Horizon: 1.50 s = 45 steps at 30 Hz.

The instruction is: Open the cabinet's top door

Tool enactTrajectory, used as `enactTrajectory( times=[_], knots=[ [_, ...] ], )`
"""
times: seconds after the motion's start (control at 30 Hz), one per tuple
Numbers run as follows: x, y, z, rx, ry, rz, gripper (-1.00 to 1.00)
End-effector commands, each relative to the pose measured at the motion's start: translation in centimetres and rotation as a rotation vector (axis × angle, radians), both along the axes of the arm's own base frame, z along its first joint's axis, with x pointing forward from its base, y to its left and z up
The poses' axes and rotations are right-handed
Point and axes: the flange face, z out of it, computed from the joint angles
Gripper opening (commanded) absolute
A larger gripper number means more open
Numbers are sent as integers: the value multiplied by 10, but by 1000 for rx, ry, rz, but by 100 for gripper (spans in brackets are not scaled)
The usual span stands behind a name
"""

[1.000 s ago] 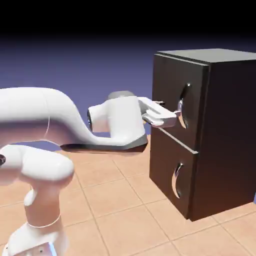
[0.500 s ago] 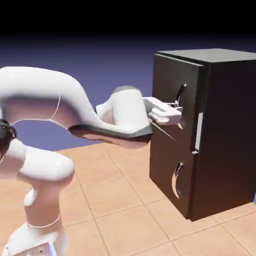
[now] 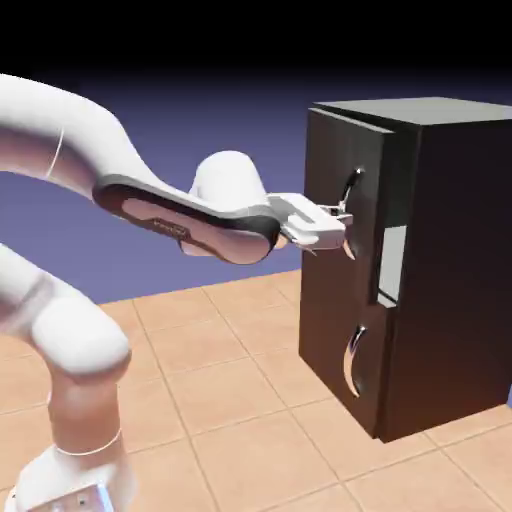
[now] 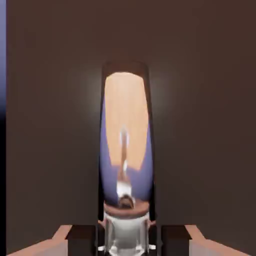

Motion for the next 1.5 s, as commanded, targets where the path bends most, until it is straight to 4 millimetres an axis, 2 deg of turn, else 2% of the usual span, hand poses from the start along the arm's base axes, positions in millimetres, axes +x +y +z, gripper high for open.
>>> enactTrajectory(
  times=[0.0,0.37,0.93,1.13,1.47],
  knots=[
    [-5,3,0,-1,0,-18,-100],
    [-46,42,0,-1,0,-203,-100],
    [-90,108,0,-1,0,-464,-100],
    [-106,145,0,-1,0,-594,-100],
    [-122,230,0,-1,0,-876,-100]
  ],
)
